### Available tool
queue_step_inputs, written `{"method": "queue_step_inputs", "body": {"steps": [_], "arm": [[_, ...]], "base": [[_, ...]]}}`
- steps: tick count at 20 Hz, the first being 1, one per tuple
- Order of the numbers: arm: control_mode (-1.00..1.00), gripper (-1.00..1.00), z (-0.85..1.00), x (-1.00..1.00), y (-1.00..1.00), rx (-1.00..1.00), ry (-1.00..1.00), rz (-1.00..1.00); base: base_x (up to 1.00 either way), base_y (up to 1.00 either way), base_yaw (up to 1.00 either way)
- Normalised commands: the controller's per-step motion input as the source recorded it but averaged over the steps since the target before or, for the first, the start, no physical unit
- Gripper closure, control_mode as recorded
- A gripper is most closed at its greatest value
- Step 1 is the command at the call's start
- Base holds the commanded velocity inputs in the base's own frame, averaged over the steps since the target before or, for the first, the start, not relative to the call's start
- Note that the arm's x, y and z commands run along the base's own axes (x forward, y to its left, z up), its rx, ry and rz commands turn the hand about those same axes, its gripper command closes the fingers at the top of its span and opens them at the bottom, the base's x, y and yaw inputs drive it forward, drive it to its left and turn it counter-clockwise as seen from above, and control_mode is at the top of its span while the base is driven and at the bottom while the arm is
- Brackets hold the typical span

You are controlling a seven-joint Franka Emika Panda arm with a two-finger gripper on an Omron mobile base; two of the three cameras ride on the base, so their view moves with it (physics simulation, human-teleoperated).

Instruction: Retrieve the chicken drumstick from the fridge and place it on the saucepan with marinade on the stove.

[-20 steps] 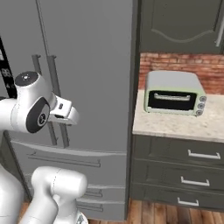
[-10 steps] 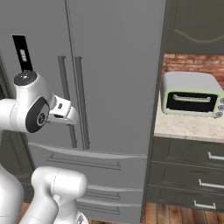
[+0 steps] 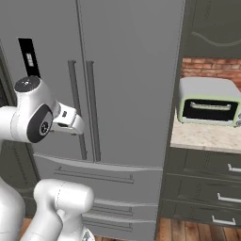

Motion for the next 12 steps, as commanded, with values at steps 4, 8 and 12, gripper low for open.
{"method": "queue_step_inputs", "body": {"steps": [4, 8, 12], "arm": [[-1.0, -1.0, 0.13, -0.01, 0.0, 0.0, -0.29, -0.02], [-1.0, -1.0, 0.23, 0.0, -0.16, 0.0, -0.27, -0.01], [-1.0, -1.0, 0.01, 0.42, -0.17, 0.0, -0.1, -0.03]], "base": [[0.0, 0.0, 0.0], [0.0, 0.0, 0.0], [0.0, 0.0, 0.0]]}}
